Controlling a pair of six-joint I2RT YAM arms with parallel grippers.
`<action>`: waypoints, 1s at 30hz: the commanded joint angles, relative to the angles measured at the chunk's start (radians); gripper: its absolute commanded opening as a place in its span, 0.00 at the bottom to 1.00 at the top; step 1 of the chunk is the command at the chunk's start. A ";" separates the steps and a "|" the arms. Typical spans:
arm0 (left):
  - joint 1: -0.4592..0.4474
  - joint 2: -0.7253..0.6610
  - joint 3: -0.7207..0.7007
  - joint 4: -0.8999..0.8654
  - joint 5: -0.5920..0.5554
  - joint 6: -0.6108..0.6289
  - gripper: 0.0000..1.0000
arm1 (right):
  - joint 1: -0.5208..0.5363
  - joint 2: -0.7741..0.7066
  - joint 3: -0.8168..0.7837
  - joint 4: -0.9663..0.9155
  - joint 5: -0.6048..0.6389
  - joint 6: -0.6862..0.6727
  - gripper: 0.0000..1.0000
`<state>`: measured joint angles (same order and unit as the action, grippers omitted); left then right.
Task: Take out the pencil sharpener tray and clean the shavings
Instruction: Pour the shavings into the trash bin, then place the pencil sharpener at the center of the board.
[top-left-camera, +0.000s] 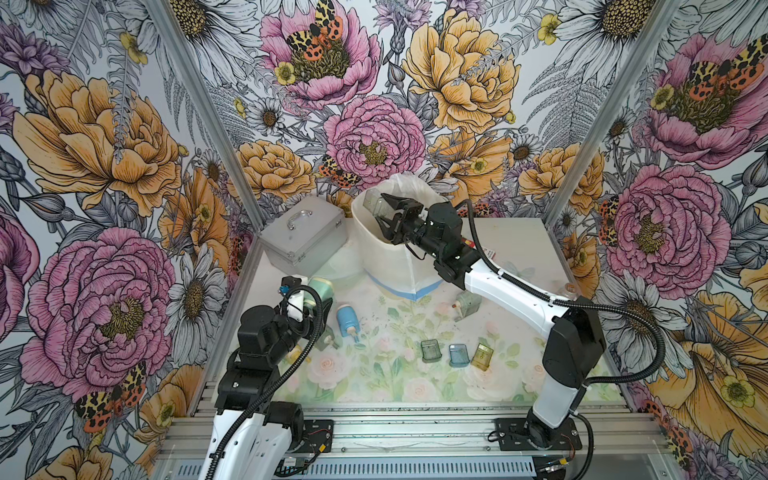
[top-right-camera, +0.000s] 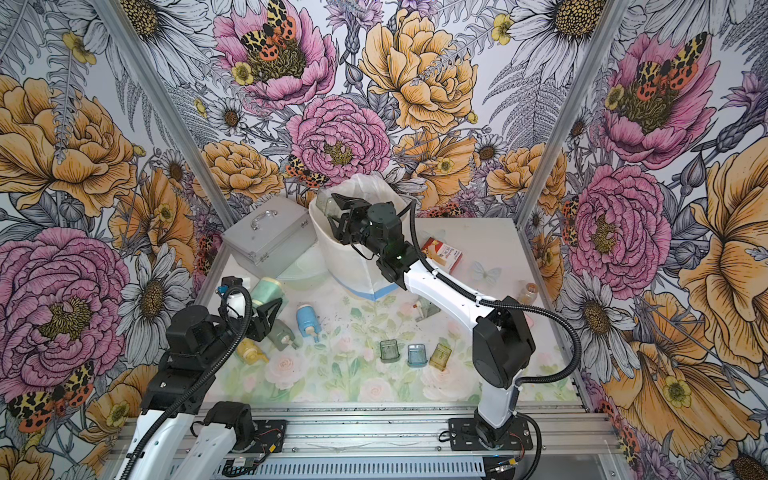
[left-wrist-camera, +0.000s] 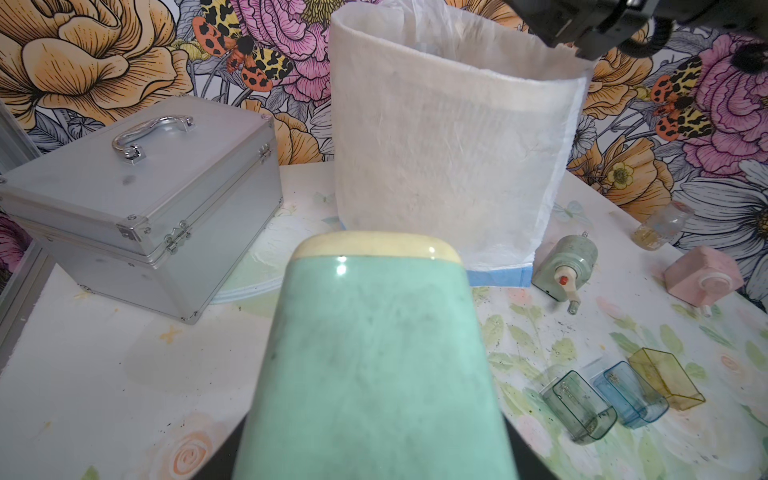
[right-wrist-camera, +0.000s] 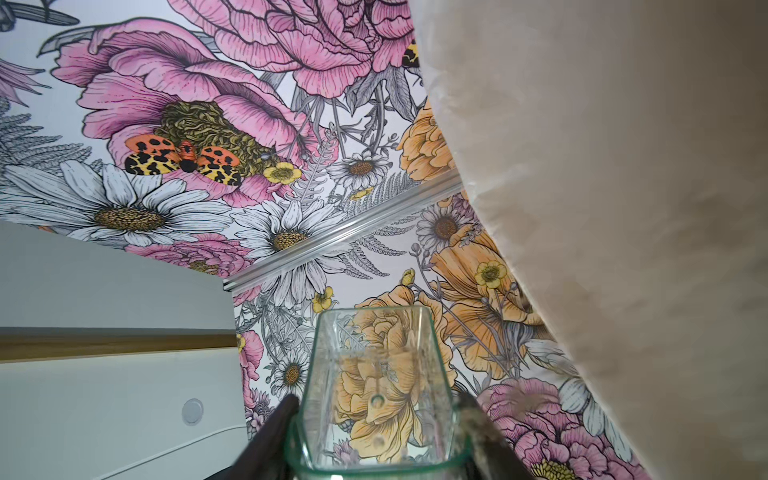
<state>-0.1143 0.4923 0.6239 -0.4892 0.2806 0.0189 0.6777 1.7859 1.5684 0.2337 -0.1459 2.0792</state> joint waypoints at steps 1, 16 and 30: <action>-0.012 -0.005 -0.008 0.052 0.009 0.016 0.00 | -0.024 -0.045 0.056 -0.101 -0.093 -0.019 0.39; -0.069 -0.023 -0.004 0.040 -0.020 0.026 0.00 | -0.145 -0.051 0.195 -0.522 -0.414 -0.287 0.38; -0.216 0.107 0.038 0.048 -0.127 -0.113 0.00 | -0.170 -0.011 0.263 -0.580 -0.436 -0.332 0.38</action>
<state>-0.2878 0.5751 0.6247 -0.4850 0.2283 -0.0513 0.5156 1.7638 1.7710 -0.3492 -0.5568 1.7622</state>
